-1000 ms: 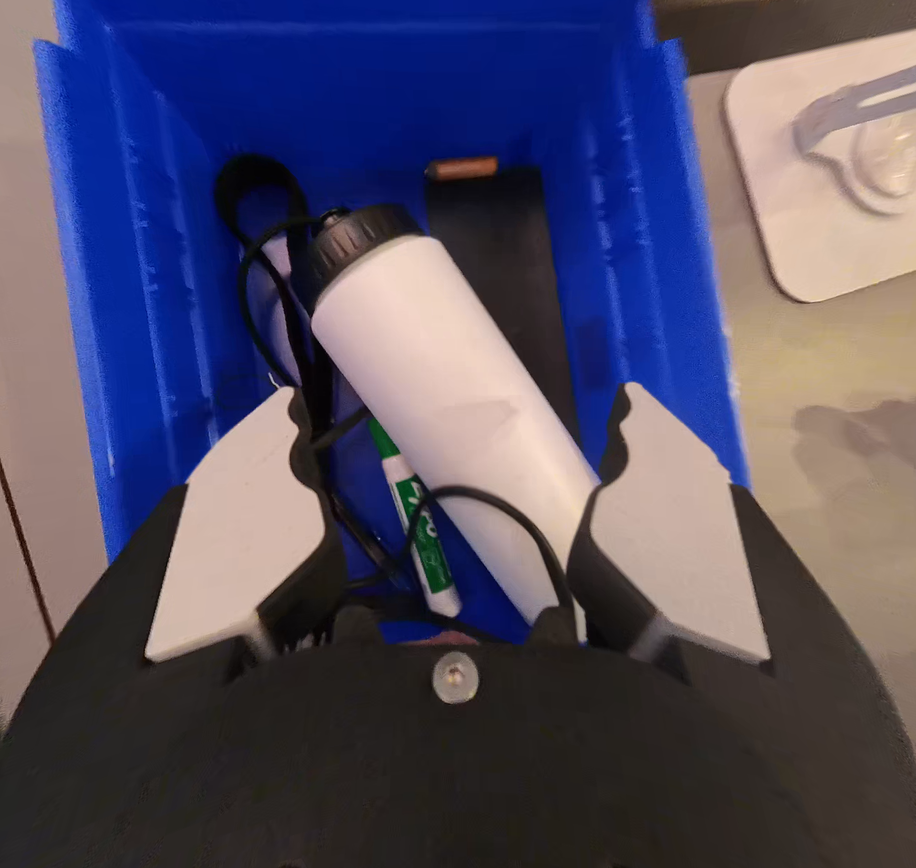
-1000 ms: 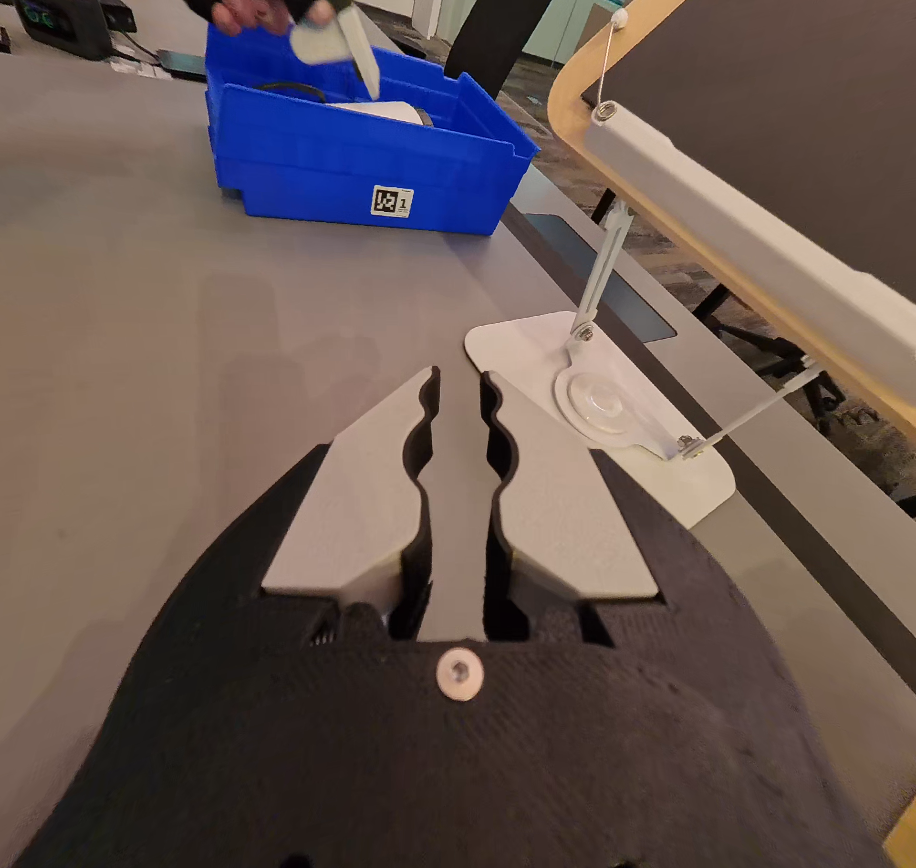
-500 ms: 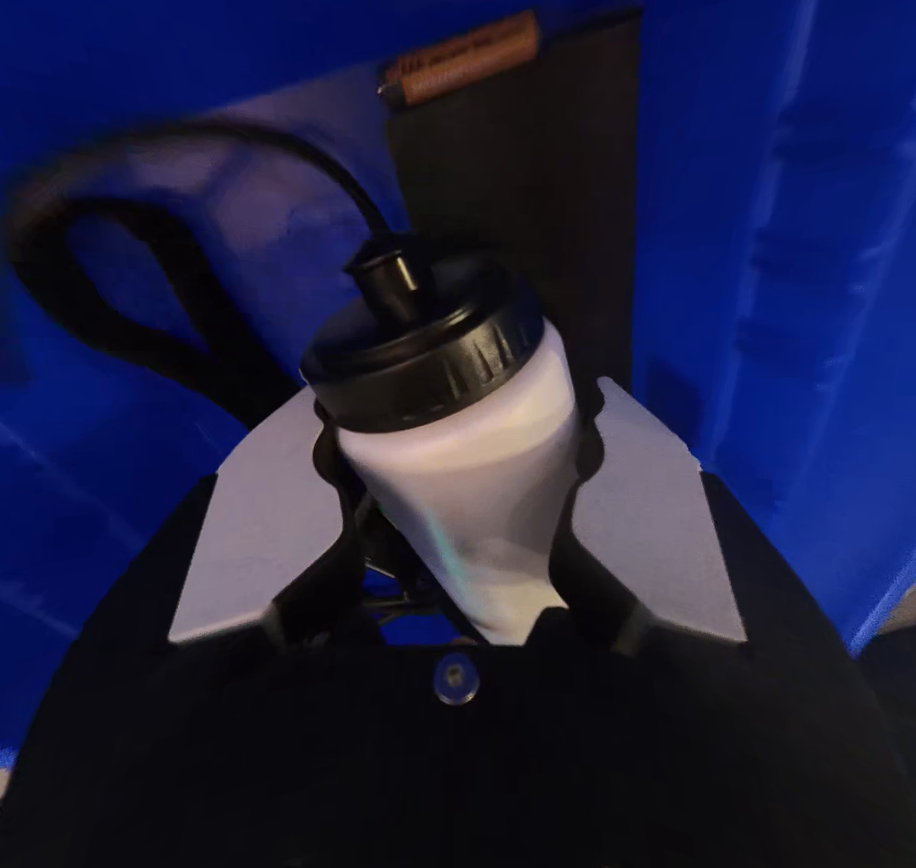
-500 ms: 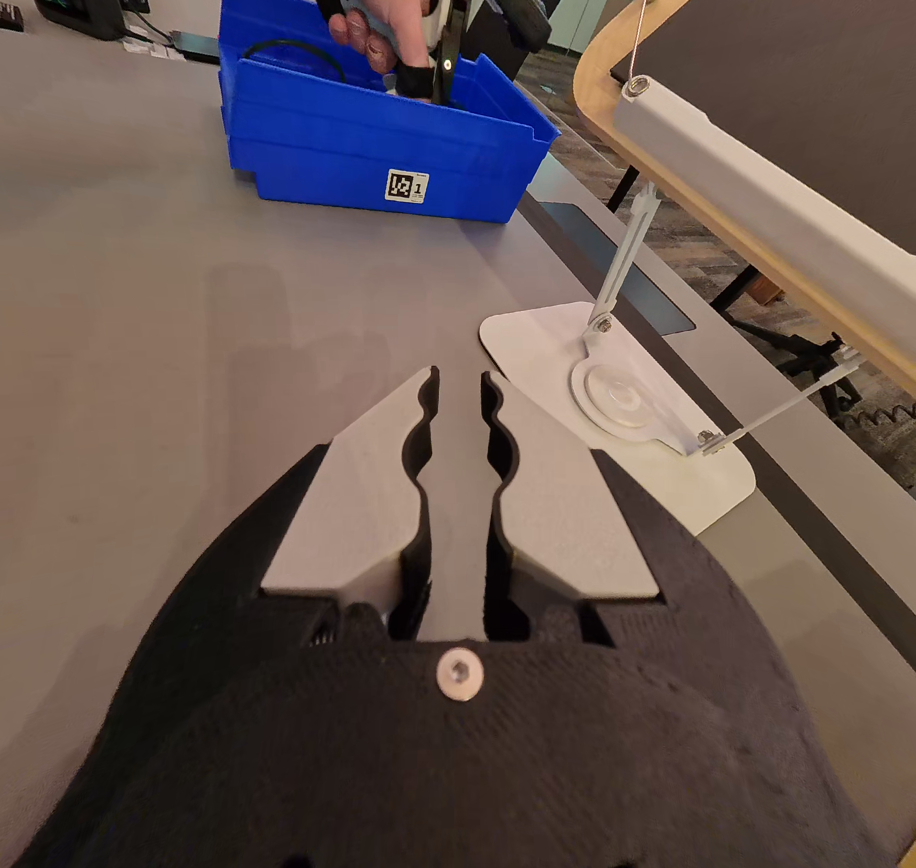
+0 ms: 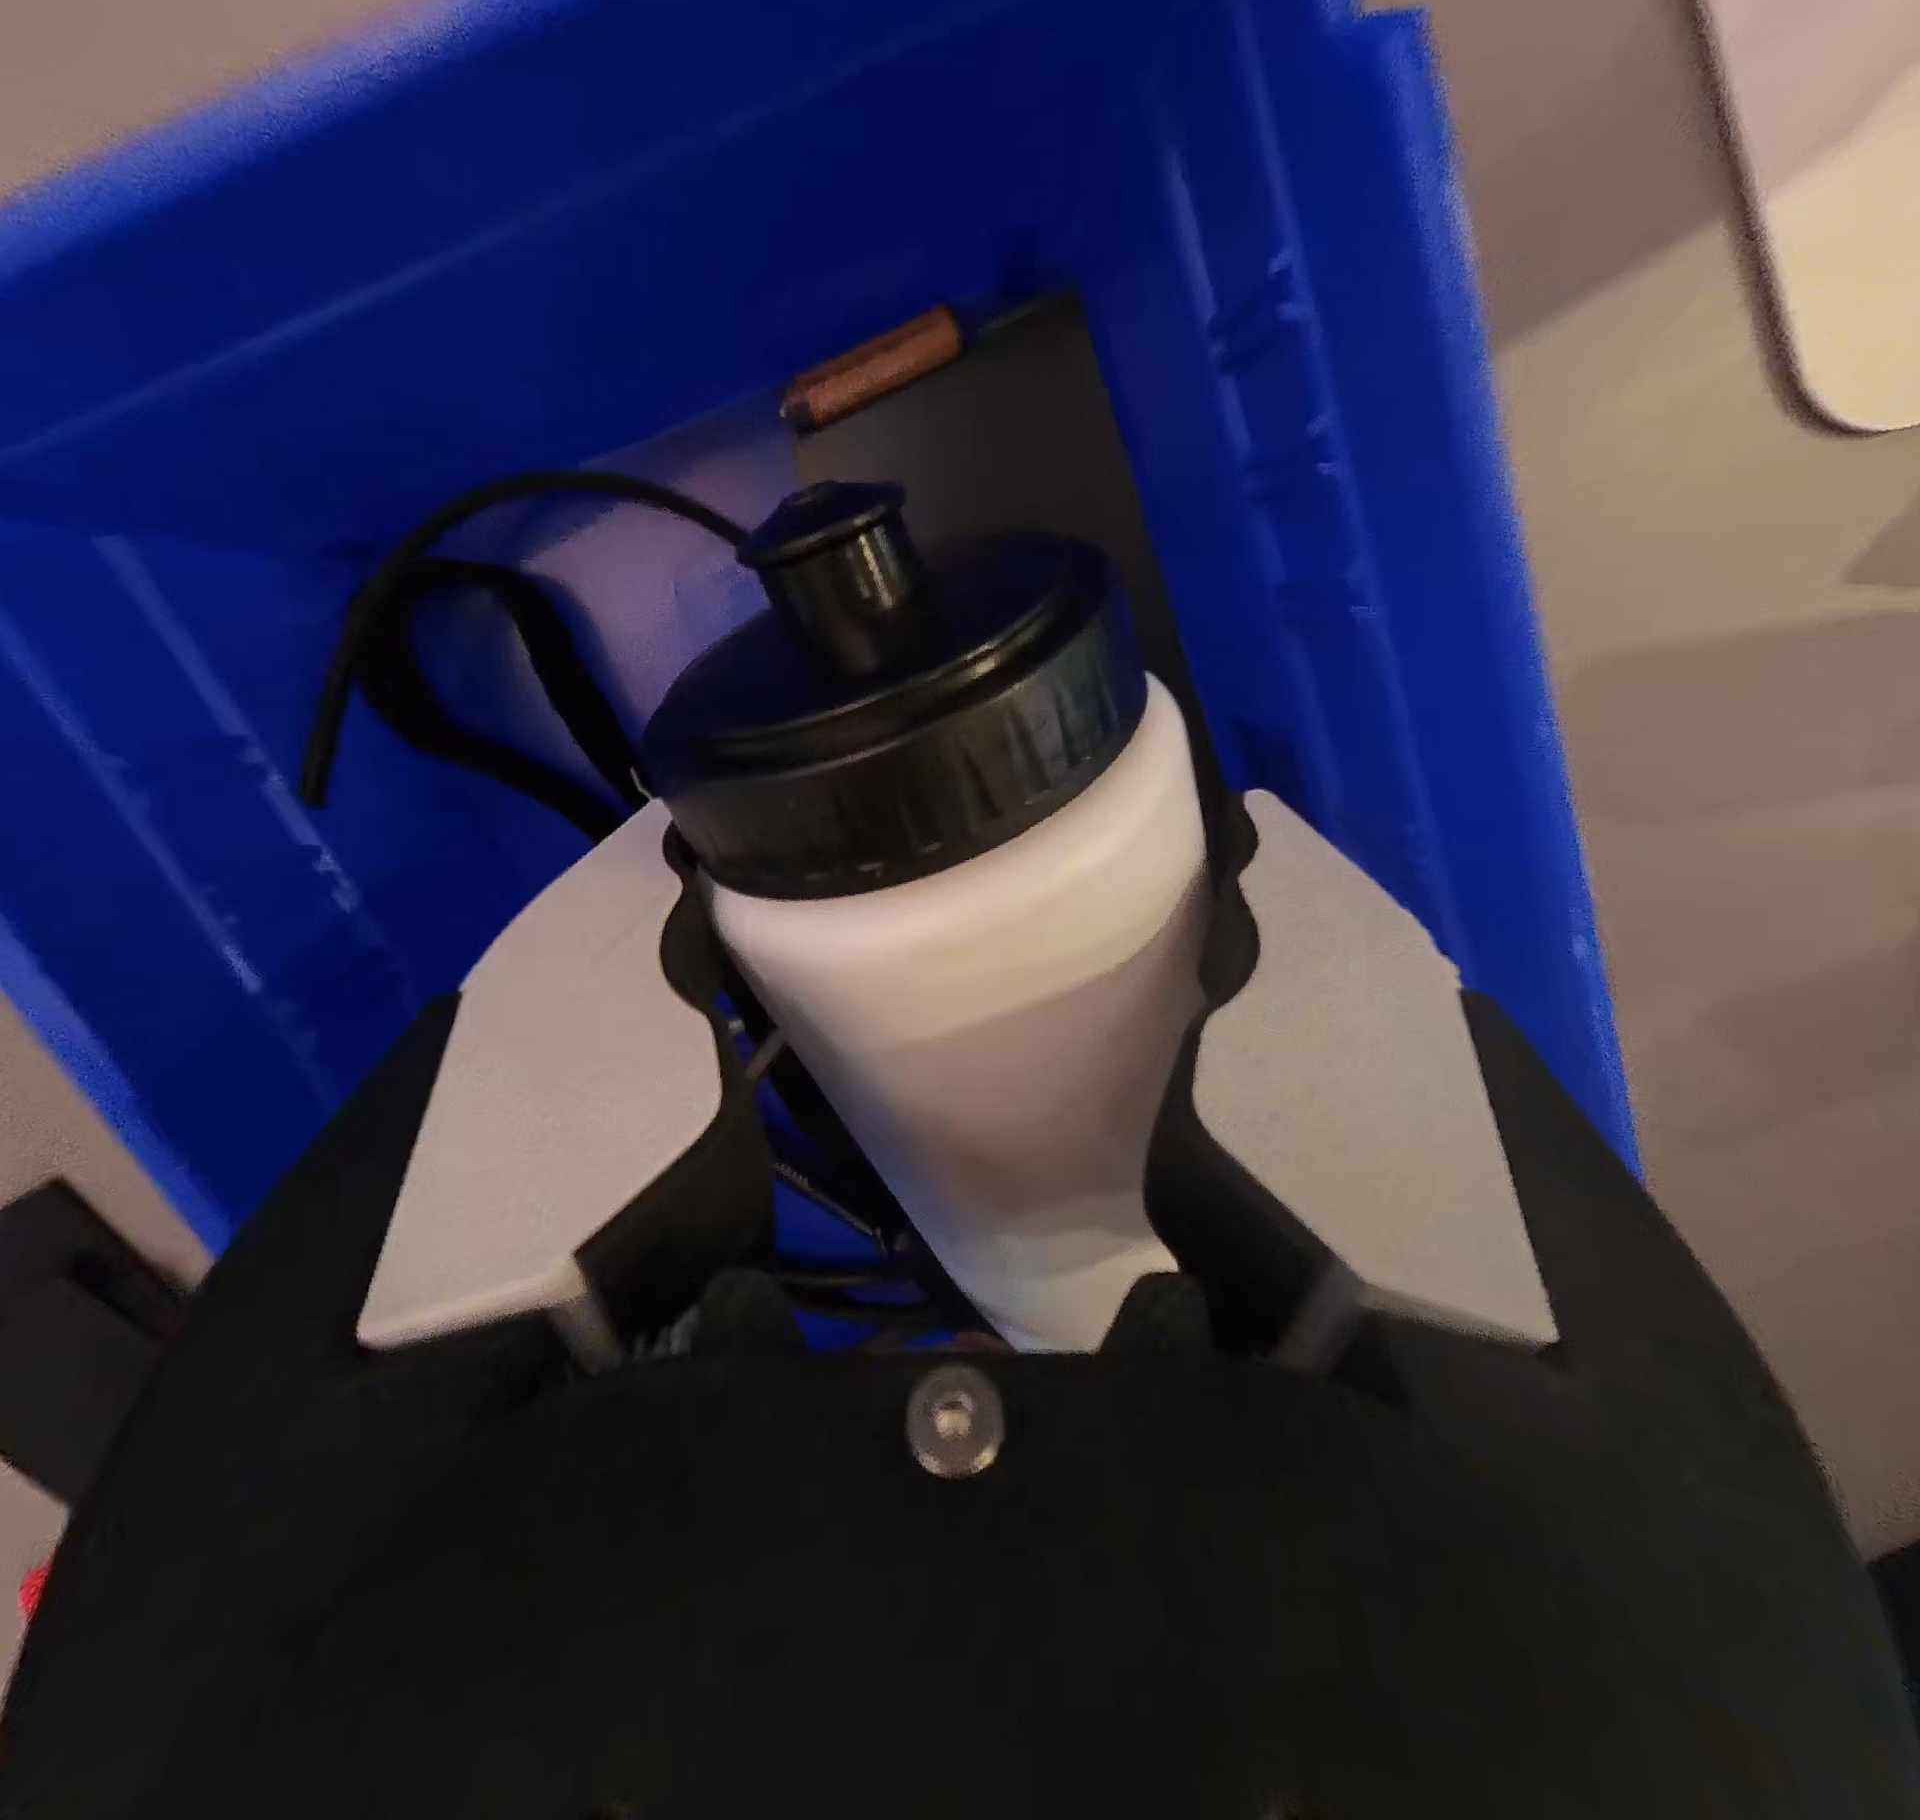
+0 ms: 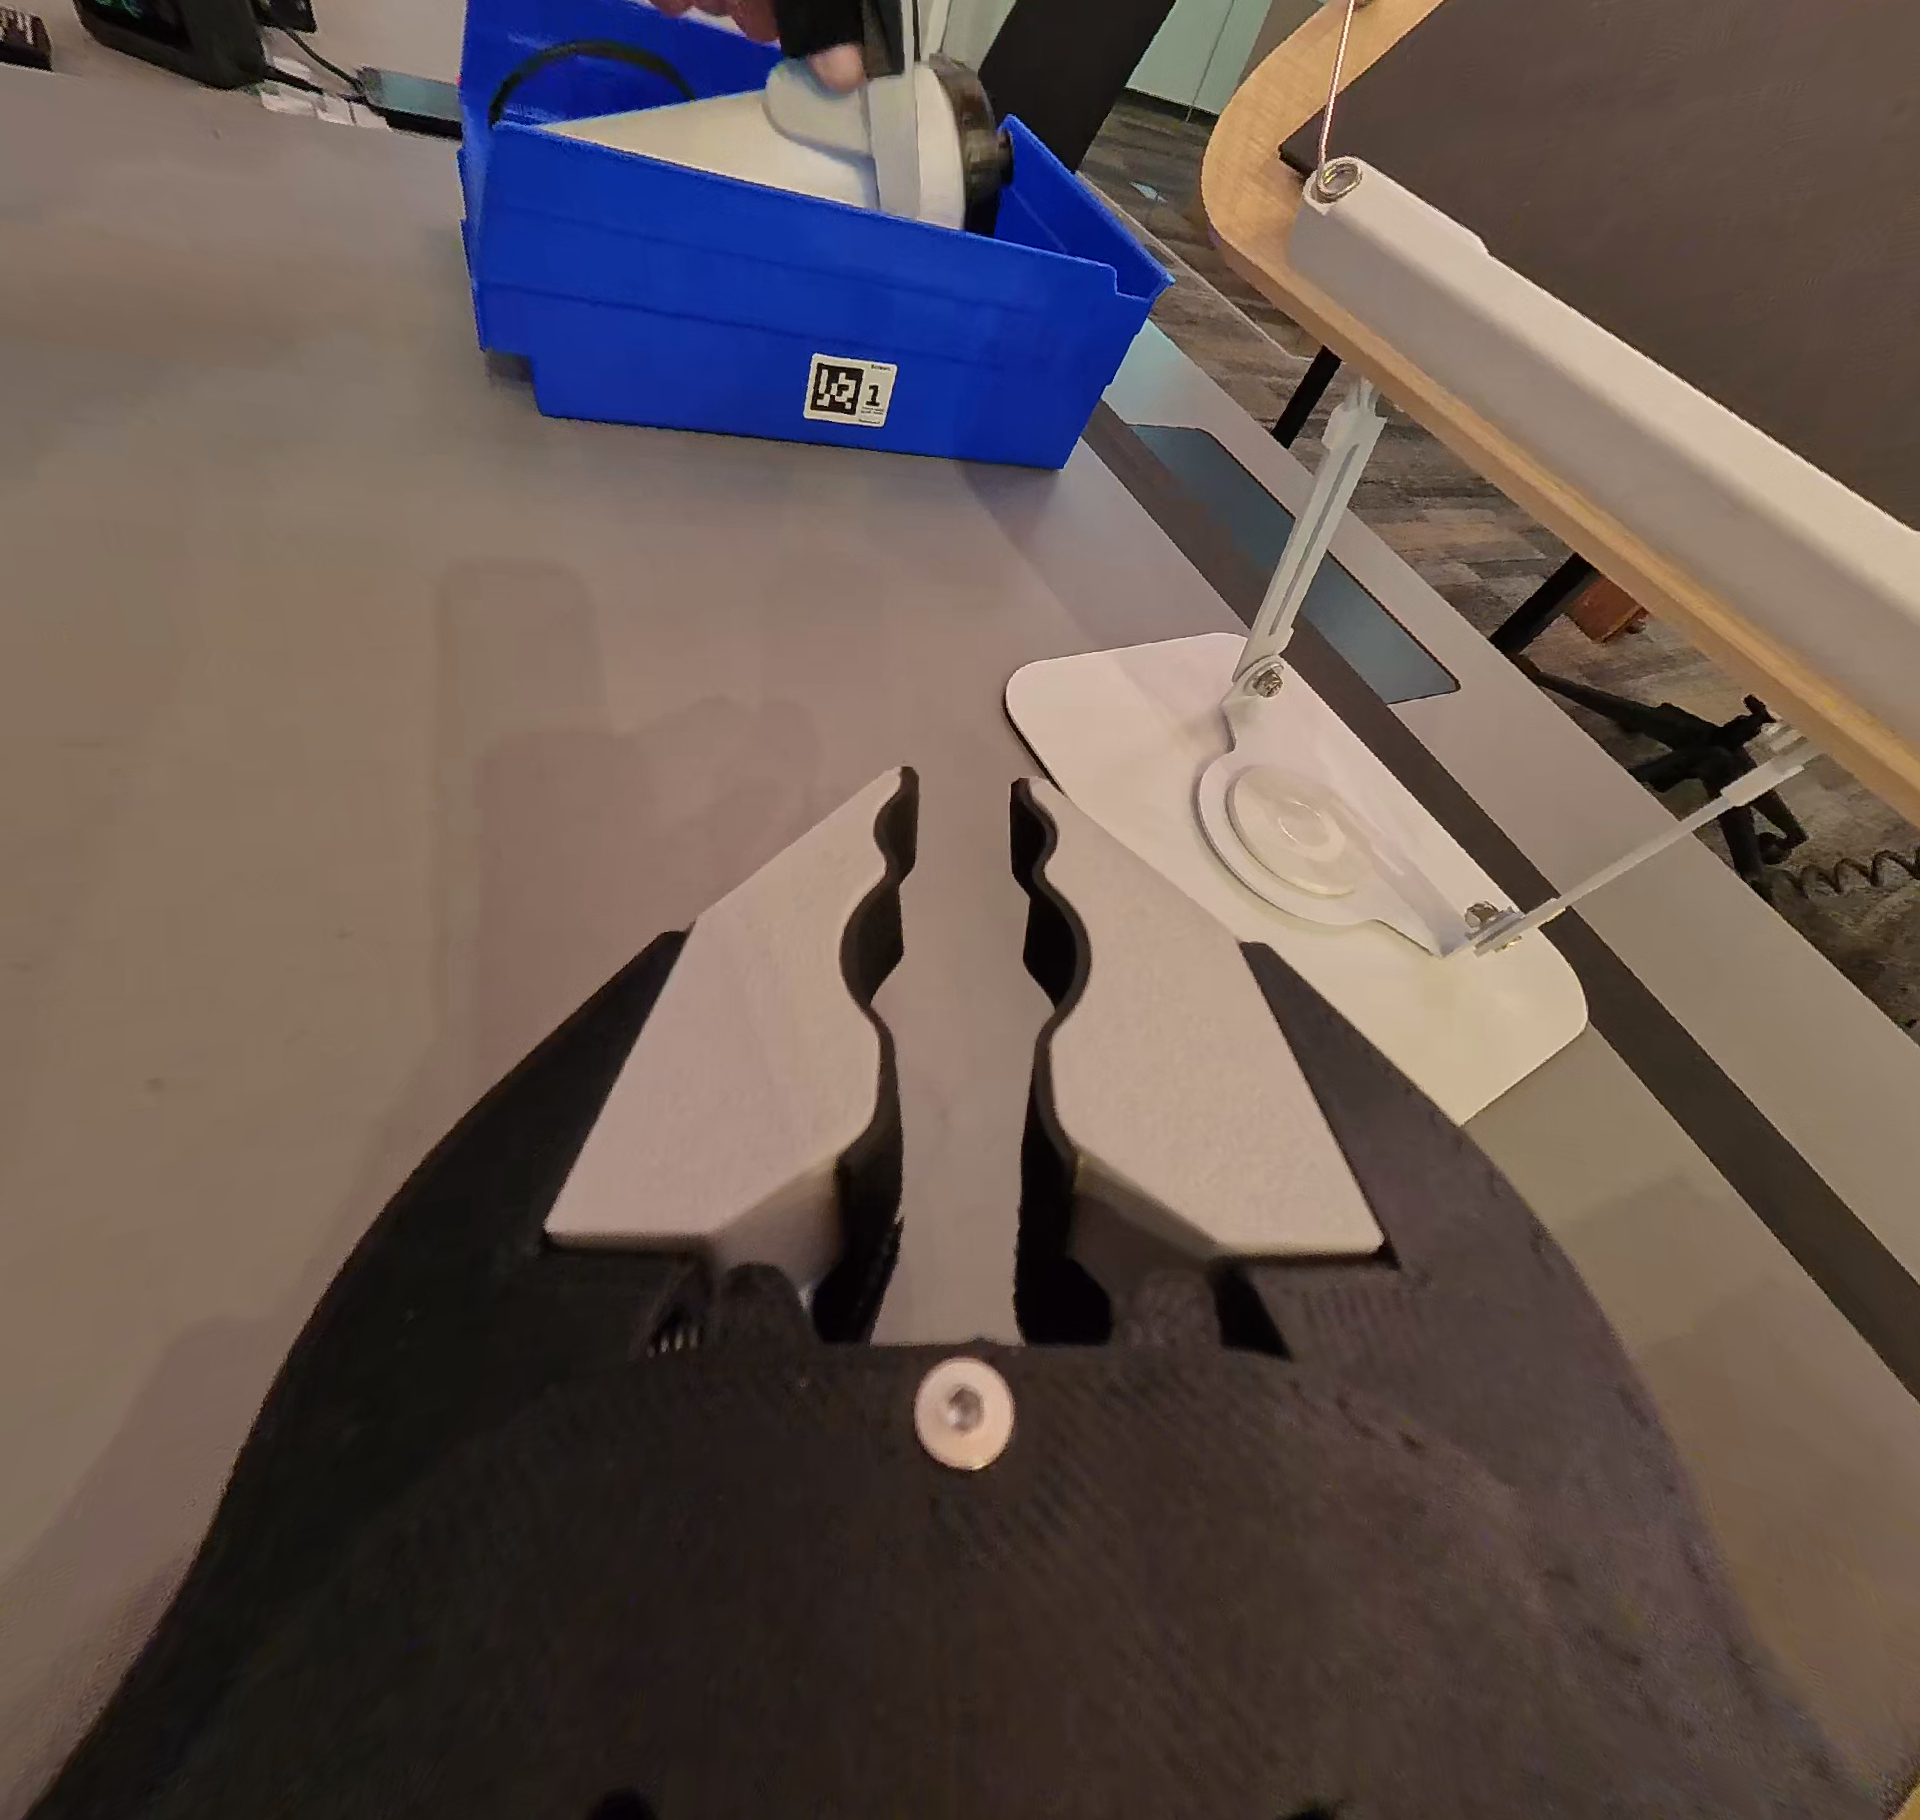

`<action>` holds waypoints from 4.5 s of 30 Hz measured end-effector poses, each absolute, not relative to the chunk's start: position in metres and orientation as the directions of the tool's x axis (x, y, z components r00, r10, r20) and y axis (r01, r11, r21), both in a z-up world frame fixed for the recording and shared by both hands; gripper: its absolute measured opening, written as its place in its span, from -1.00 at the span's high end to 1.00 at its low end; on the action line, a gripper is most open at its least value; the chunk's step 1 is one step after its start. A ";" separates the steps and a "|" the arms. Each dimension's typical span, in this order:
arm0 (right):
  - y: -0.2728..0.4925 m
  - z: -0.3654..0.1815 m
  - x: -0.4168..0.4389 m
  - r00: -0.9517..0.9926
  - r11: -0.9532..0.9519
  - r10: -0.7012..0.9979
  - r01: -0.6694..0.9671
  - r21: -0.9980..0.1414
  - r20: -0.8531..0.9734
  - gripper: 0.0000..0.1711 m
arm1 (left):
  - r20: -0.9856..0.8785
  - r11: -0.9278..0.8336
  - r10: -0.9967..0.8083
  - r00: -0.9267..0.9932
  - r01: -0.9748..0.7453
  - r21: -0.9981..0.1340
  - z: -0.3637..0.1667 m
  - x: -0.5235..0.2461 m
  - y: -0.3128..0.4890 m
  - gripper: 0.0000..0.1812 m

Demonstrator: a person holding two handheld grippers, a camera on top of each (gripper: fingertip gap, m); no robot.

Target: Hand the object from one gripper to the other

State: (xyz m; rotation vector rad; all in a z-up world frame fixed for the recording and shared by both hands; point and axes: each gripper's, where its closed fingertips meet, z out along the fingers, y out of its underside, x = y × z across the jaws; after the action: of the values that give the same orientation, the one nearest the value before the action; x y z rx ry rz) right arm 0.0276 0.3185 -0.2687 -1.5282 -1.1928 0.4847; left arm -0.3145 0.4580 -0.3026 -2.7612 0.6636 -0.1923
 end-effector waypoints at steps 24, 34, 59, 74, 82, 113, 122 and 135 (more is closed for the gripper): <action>0.291 -0.212 -0.086 0.188 -0.159 0.972 0.078 -0.984 -0.142 -0.13 | 0.019 -0.208 -0.522 0.853 -0.106 -0.972 -0.083 -0.262 0.414 -0.01; 0.302 -0.191 -0.144 -0.125 -0.547 0.837 -0.184 -0.816 -0.533 -0.28 | 0.068 -0.064 -0.705 0.706 0.032 -0.997 -0.038 -0.146 0.364 -0.01; 0.301 -0.157 -0.098 -0.188 -0.465 0.884 -0.244 -0.851 -0.429 -0.03 | 0.114 -0.032 -0.774 0.623 0.140 -0.990 -0.046 -0.127 0.328 -0.01; 0.315 -0.149 -0.044 -0.004 -0.190 0.982 -0.025 -0.982 -0.190 -0.03 | -0.157 -0.002 -0.713 0.683 -0.225 -0.974 -0.033 -0.154 0.301 -0.18; 0.311 -0.145 -0.026 0.024 -0.025 0.999 0.166 -0.986 -0.021 -0.03 | -0.545 0.016 -0.717 0.435 -0.771 -0.636 -0.066 -0.154 0.295 -0.24; 0.286 -0.047 0.014 0.198 0.209 0.952 0.134 -0.969 0.232 -0.18 | -0.850 0.147 -0.362 0.383 -0.877 -0.457 -0.092 -0.141 0.310 0.01; 0.286 -0.050 0.008 0.151 0.024 0.989 -0.140 -0.990 0.003 -0.21 | -0.339 0.107 -0.620 0.707 -0.351 -0.930 -0.100 -0.102 0.300 0.00; 0.312 -0.082 -0.036 -0.220 -0.416 0.908 -0.380 -0.826 -0.356 -0.09 | -0.093 0.060 -0.809 0.580 -0.076 -0.995 -0.110 -0.053 0.297 0.02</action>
State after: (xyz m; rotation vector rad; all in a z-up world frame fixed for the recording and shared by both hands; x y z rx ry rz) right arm -0.0362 0.3121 -0.0817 -1.0785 -0.7504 1.7823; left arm -0.0528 0.2969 -0.1103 -1.4210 0.8129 -0.6593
